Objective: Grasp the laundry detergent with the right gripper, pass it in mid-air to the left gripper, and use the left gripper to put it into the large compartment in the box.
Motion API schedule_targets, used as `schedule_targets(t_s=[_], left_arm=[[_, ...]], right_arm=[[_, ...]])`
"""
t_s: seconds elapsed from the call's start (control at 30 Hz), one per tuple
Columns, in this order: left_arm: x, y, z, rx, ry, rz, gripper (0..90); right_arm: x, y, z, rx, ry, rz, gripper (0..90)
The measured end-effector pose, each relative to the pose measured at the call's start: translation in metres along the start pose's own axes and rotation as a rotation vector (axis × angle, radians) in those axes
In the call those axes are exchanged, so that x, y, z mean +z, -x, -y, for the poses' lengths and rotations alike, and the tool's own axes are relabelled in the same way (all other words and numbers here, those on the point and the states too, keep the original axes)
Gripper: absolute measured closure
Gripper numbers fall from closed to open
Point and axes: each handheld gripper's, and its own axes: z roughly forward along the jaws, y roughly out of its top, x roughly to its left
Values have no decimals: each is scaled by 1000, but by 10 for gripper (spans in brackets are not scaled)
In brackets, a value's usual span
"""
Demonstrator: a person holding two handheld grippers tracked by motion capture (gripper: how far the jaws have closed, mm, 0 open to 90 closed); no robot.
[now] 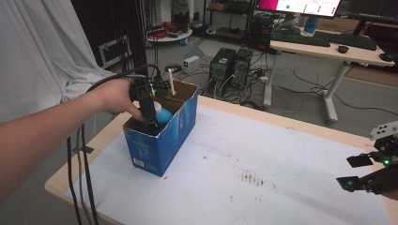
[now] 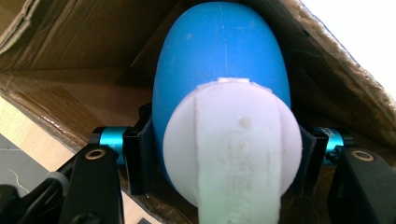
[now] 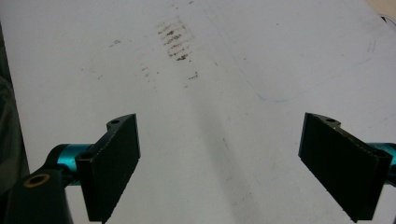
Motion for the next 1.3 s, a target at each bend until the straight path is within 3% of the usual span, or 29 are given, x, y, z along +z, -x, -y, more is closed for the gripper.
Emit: schedule_targets(t_s=[0.7, 1.3], left_arm=[[1, -1, -1, 4, -15, -3, 375], [2, 0, -2, 27, -14, -11, 296]], right_arm=[[1, 1, 4, 5, -2, -1, 123], [1, 0, 7, 8, -5, -1, 123]])
